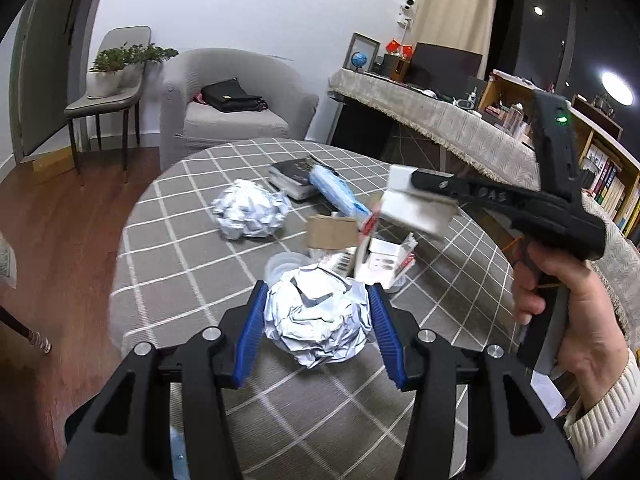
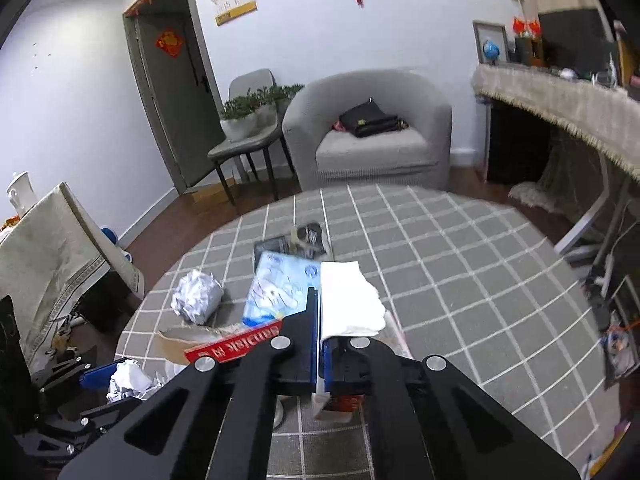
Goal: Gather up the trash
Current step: 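Carry the foil ball with the left tool over the teal bin while the right tool grips white paper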
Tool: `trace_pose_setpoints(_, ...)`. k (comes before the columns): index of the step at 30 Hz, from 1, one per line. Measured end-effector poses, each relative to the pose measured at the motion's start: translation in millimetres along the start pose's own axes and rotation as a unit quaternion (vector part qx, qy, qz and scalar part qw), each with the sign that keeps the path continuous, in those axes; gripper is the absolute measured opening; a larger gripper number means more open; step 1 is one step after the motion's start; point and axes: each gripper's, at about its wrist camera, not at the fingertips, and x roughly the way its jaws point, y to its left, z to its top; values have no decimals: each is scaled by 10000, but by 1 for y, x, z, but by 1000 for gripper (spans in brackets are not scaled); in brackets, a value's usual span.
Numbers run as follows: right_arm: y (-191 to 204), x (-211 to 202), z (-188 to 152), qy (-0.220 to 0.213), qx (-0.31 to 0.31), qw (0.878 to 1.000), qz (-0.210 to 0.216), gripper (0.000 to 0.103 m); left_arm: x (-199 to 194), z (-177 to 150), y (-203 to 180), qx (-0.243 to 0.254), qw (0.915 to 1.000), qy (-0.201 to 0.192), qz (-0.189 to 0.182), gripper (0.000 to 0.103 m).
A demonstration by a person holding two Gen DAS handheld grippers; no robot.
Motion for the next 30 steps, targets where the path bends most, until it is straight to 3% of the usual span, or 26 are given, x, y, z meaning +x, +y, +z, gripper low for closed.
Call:
trace_pose_setpoints(7,19,-19,15,-284,-233,9993,29,2,-19,1,25,-218,9995,-164,170,54)
trace_pose_setpoints(20,84,-6,24,-330,-495,9958,701,2,-57,-5,91,-672,9948,-310,694,54)
trace_pose_setpoints(30,161,6,13,-159,-935,9857,1392,2,-76,-27,140,-996,9869,53,1265,54)
